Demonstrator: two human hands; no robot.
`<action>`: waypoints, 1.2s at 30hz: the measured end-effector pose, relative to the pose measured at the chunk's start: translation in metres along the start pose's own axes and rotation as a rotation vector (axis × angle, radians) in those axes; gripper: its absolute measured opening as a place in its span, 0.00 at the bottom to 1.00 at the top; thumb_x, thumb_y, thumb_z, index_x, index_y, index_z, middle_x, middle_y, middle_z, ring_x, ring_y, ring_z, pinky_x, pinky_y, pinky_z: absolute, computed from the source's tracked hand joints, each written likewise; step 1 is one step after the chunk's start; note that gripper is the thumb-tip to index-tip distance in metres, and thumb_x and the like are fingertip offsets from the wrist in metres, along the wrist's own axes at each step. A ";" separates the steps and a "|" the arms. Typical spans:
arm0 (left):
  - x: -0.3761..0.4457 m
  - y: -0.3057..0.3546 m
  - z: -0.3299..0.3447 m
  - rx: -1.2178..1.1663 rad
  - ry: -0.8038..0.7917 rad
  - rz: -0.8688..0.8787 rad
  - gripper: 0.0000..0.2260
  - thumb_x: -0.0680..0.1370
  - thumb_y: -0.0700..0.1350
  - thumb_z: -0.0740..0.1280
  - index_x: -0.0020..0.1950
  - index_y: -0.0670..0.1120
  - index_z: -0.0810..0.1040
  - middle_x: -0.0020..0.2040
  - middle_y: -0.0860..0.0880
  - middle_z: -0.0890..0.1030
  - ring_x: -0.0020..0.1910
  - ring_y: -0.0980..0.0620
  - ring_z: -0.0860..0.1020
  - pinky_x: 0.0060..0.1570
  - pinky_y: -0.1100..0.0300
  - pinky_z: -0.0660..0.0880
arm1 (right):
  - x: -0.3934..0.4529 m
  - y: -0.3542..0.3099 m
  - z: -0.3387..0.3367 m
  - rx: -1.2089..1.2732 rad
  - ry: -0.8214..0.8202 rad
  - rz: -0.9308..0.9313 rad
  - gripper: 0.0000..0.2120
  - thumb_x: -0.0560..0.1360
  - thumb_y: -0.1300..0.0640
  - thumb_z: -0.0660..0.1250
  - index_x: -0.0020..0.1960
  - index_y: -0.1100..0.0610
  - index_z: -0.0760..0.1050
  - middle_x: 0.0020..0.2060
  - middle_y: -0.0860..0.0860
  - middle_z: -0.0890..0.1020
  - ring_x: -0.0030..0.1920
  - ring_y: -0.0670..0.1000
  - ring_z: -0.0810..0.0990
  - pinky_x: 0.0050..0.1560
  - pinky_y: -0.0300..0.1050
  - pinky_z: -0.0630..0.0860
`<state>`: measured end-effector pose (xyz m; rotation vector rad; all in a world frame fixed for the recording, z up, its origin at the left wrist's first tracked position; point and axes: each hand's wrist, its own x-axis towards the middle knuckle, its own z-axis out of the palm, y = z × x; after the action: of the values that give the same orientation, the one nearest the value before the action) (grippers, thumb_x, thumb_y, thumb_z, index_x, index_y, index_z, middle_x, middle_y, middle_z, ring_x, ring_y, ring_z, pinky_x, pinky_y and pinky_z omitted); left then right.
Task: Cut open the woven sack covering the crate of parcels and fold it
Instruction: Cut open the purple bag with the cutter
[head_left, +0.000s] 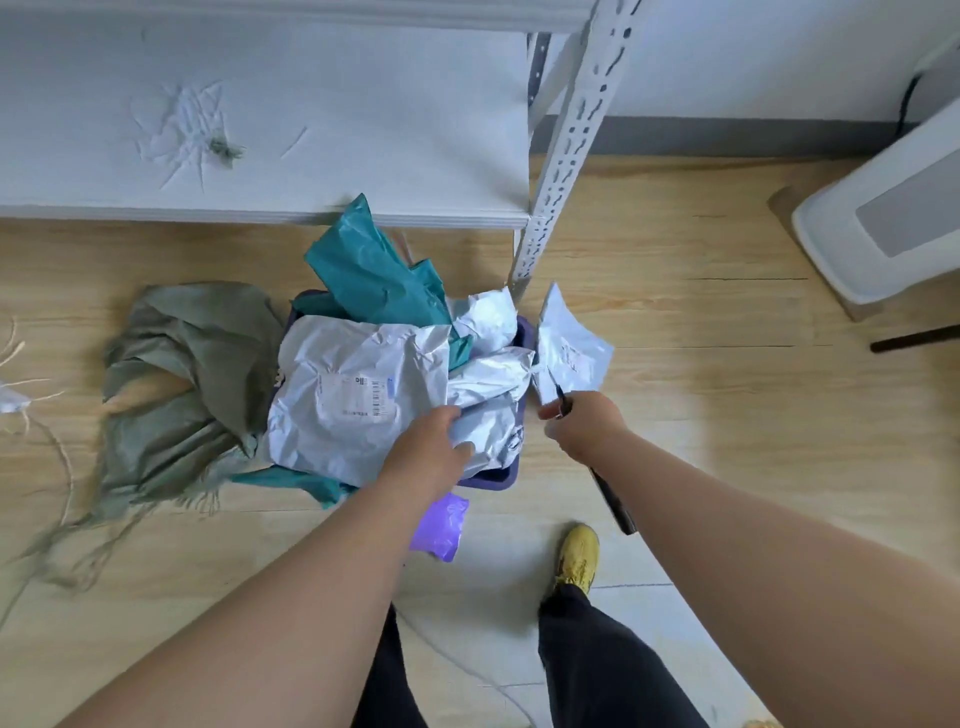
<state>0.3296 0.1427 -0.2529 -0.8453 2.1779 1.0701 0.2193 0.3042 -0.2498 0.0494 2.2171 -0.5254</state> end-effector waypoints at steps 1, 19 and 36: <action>0.001 0.017 0.017 -0.034 -0.004 -0.001 0.23 0.78 0.48 0.64 0.73 0.51 0.66 0.69 0.50 0.72 0.64 0.48 0.73 0.59 0.57 0.70 | 0.004 0.014 -0.013 0.037 -0.006 0.006 0.12 0.75 0.62 0.62 0.54 0.56 0.80 0.45 0.54 0.81 0.45 0.56 0.79 0.45 0.47 0.78; 0.159 0.077 0.152 -0.235 0.210 0.015 0.18 0.80 0.41 0.58 0.69 0.51 0.71 0.67 0.52 0.74 0.64 0.52 0.74 0.63 0.55 0.70 | 0.207 0.084 0.034 0.668 -0.215 0.109 0.28 0.74 0.69 0.61 0.71 0.51 0.67 0.51 0.50 0.72 0.41 0.49 0.81 0.36 0.40 0.80; 0.199 0.040 0.193 -0.494 0.397 -0.001 0.20 0.77 0.36 0.56 0.63 0.53 0.76 0.60 0.56 0.78 0.60 0.55 0.77 0.61 0.53 0.73 | 0.272 0.093 0.072 0.601 -0.223 0.139 0.18 0.74 0.72 0.55 0.58 0.59 0.73 0.44 0.56 0.78 0.35 0.51 0.80 0.40 0.44 0.80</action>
<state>0.2126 0.2649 -0.4762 -1.3741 2.2484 1.5859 0.1147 0.3226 -0.5265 0.4338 1.7595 -1.0462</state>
